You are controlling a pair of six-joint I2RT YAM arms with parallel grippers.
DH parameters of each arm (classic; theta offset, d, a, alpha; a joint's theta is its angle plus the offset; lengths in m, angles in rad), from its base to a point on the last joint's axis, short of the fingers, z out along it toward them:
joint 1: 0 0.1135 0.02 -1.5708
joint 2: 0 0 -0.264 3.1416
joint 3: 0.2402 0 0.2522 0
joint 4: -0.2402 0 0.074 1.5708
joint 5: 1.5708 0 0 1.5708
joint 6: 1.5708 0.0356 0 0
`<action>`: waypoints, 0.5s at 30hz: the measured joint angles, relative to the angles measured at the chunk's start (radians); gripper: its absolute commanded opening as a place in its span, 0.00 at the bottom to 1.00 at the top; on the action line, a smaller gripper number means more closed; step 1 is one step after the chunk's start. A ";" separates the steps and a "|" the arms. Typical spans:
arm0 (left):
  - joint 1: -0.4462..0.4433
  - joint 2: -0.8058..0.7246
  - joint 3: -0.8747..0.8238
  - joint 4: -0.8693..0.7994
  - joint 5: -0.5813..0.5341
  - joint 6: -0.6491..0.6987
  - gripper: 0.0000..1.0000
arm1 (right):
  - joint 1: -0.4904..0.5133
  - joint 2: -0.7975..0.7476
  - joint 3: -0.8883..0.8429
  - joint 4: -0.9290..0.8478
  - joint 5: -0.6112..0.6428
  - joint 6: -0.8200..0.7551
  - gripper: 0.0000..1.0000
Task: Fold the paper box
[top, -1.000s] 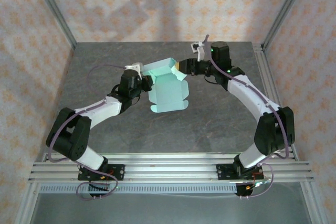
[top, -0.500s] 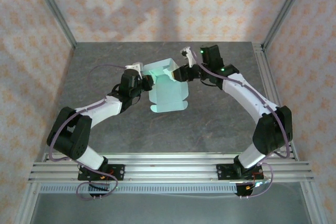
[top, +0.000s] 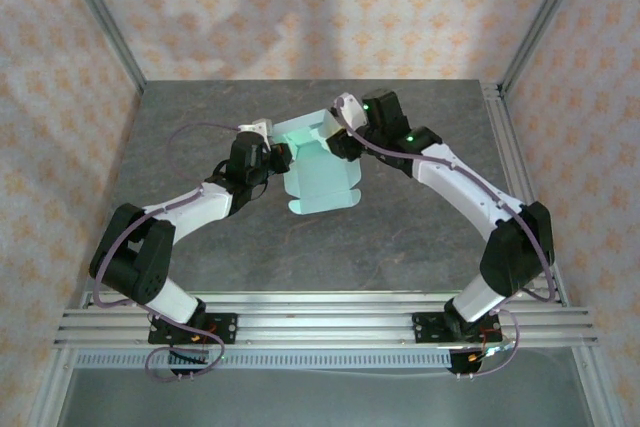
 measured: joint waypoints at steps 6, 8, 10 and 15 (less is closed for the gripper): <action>0.000 0.000 0.000 0.000 0.000 0.000 0.00 | 0.051 0.005 0.000 0.054 0.177 -0.038 0.25; 0.000 0.000 0.000 0.000 0.000 0.000 0.00 | 0.064 0.013 0.000 0.075 0.229 -0.049 0.24; 0.000 0.000 0.000 0.000 0.000 0.000 0.00 | 0.075 0.024 0.000 0.091 0.278 -0.063 0.24; 0.001 0.000 0.000 -0.001 0.000 0.000 0.00 | 0.105 0.052 0.004 0.131 0.389 -0.090 0.22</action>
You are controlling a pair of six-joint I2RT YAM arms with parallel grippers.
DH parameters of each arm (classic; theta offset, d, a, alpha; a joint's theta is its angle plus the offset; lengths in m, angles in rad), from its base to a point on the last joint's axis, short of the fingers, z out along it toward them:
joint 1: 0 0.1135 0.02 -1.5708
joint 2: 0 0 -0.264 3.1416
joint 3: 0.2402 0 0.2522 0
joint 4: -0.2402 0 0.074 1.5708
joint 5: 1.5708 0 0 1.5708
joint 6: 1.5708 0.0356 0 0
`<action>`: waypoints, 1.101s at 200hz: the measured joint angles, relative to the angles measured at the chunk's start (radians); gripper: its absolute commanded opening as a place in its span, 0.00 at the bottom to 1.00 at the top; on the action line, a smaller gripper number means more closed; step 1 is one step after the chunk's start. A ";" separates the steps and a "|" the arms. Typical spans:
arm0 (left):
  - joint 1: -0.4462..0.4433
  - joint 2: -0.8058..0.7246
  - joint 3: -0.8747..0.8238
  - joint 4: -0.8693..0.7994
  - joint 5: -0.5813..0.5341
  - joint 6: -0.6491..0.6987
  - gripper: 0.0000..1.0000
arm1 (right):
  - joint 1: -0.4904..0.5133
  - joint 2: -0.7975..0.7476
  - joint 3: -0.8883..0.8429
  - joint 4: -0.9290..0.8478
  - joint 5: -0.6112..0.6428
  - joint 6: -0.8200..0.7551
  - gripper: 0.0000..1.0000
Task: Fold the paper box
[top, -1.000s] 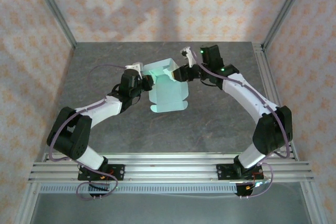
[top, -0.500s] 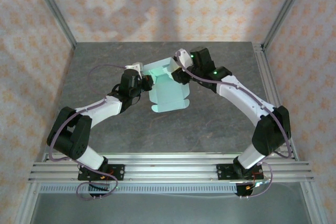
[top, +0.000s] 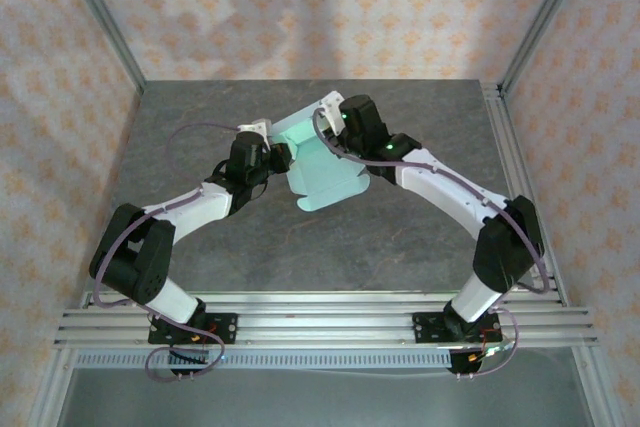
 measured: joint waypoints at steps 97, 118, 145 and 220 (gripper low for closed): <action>0.006 0.000 0.004 -0.005 0.000 0.000 0.00 | 0.074 0.079 0.002 0.170 0.323 -0.079 0.12; 0.006 0.000 0.009 -0.005 0.000 0.000 0.00 | 0.084 0.102 0.005 0.195 0.390 -0.097 0.04; 0.006 0.000 0.012 -0.006 0.001 0.001 0.00 | 0.089 0.123 0.014 0.218 0.447 -0.109 0.00; 0.005 0.000 0.013 -0.004 0.023 0.000 0.00 | 0.098 0.125 0.016 0.232 0.522 -0.120 0.17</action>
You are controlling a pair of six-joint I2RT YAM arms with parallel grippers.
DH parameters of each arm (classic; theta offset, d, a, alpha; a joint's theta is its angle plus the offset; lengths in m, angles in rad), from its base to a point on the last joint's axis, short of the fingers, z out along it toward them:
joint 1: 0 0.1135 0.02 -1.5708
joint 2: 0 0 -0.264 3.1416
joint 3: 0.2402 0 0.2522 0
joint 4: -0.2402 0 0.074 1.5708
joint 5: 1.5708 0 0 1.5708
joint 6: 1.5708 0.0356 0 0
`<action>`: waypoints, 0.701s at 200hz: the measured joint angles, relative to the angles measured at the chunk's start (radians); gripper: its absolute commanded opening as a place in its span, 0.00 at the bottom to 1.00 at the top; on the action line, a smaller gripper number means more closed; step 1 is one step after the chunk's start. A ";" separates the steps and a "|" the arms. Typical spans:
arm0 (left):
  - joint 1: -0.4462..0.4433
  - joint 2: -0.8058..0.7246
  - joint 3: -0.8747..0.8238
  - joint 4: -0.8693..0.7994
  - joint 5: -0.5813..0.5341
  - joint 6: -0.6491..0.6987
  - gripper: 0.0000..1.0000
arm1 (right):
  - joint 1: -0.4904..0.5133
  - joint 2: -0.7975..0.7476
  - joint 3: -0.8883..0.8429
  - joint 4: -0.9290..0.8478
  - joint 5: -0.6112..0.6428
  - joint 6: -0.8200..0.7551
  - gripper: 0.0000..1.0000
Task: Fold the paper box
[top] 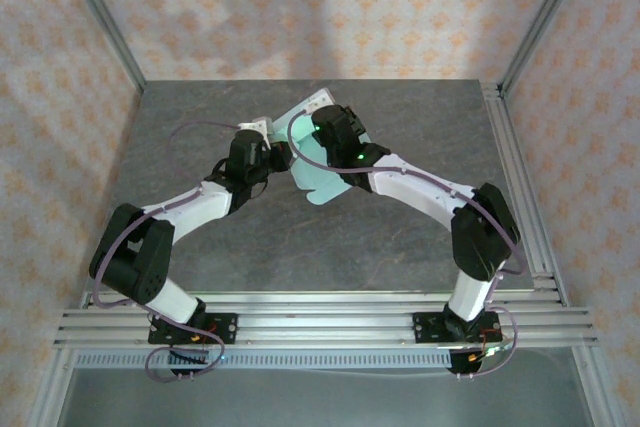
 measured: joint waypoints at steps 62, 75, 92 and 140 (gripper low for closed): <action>-0.002 0.000 0.000 0.008 0.001 0.000 0.00 | -0.027 0.018 0.058 -0.040 -0.040 0.017 0.28; -0.002 0.000 0.000 0.015 0.003 0.000 0.00 | -0.035 0.027 0.074 -0.050 -0.050 0.017 0.20; -0.002 -0.001 0.000 0.016 0.004 0.000 0.00 | -0.037 0.039 0.082 -0.060 -0.059 0.014 0.04; -0.002 0.000 0.000 0.012 0.004 0.000 0.00 | -0.023 0.053 0.084 -0.054 -0.014 -0.007 0.00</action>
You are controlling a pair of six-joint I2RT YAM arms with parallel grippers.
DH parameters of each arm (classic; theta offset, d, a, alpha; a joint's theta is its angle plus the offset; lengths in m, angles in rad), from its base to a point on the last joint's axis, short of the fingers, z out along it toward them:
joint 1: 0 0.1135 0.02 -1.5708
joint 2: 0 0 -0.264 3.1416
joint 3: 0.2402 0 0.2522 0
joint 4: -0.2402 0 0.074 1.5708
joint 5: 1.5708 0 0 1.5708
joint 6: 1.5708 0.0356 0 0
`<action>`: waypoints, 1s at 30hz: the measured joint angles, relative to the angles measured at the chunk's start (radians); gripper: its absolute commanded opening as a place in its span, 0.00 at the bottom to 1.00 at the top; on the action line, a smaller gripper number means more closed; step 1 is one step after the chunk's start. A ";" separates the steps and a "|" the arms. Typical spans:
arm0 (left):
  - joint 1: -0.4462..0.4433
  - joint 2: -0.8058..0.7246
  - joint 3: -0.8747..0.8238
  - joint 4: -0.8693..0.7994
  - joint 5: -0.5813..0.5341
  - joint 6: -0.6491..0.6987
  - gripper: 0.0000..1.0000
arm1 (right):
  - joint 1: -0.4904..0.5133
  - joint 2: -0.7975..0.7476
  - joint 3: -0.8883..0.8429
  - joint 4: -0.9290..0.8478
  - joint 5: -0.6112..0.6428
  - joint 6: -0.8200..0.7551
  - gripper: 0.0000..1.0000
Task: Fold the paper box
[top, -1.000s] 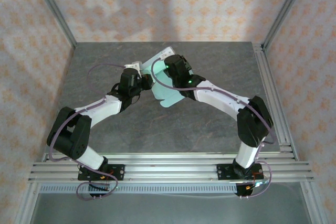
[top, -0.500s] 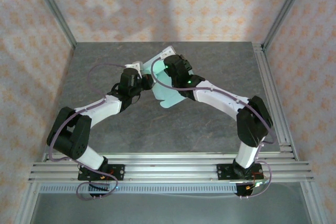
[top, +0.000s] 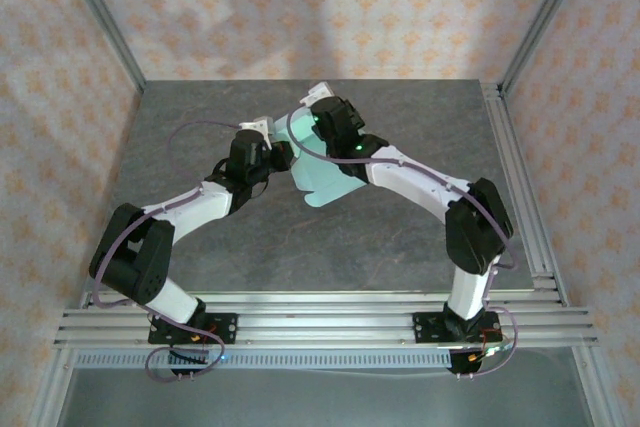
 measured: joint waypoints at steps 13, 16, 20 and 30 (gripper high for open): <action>0.000 0.000 0.000 0.000 0.001 -0.001 0.00 | 0.050 0.113 0.048 0.122 0.261 -0.045 0.00; 0.000 0.000 0.000 -0.002 0.000 -0.004 0.00 | 0.056 0.129 0.051 0.151 0.297 -0.055 0.00; 0.000 0.000 0.000 -0.003 -0.001 -0.006 0.00 | 0.056 0.127 0.051 0.136 0.286 -0.023 0.00; 0.000 0.000 0.037 -0.089 -0.040 -0.010 0.00 | 0.031 -0.032 -0.068 0.082 0.081 0.080 0.49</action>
